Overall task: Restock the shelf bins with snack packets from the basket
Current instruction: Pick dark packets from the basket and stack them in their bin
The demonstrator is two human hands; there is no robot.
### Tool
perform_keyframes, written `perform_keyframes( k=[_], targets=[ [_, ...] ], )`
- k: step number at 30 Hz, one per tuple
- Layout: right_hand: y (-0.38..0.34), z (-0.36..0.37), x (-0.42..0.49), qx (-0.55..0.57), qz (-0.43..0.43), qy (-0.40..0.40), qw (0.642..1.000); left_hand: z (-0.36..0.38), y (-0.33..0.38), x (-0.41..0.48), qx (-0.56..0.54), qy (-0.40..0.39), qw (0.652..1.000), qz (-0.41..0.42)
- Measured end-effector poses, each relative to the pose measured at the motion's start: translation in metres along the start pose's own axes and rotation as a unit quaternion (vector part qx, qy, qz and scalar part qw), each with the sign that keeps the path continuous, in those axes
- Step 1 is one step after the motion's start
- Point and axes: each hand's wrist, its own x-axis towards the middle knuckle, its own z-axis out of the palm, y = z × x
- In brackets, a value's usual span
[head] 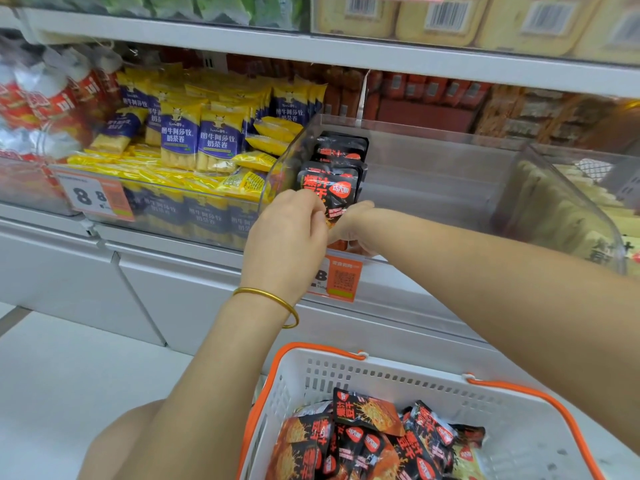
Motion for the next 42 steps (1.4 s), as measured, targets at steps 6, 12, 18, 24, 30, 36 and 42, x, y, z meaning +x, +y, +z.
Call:
perform_keyframes(
  k=[6, 12, 18, 24, 30, 36, 42],
  targets=[
    [0.009, -0.003, 0.015, 0.071, 0.032, 0.027, 0.997, 0.002, -0.006, -0.002, -0.034, 0.037, 0.998, 0.035],
    [0.028, -0.039, -0.059, 0.131, -0.156, 0.136, 0.969, -0.02, 0.02, -0.022, -0.114, 0.116, 0.978, 0.127],
    [0.128, -0.007, -0.115, 0.142, -0.18, 0.025, 0.973, 0.006, 0.032, -0.079, -0.07, -0.274, 0.955, 0.093],
    [0.26, 0.101, -0.042, -0.128, -0.008, -0.127, 0.984, 0.053, 0.024, -0.108, 0.164, -0.473, 0.86, 0.099],
    [0.295, 0.163, -0.032, -0.131, -0.036, -0.161, 0.978, 0.07, 0.017, -0.118, 0.206, -0.503, 0.831, 0.12],
    [0.293, 0.166, -0.014, -0.147, -0.078, 0.014, 0.986, 0.074, 0.012, -0.113, 0.232, -0.508, 0.822, 0.11],
    [0.295, 0.155, 0.019, -0.278, -0.084, -0.03, 0.956, 0.076, 0.012, -0.11, 0.234, -0.503, 0.825, 0.111]
  ],
)
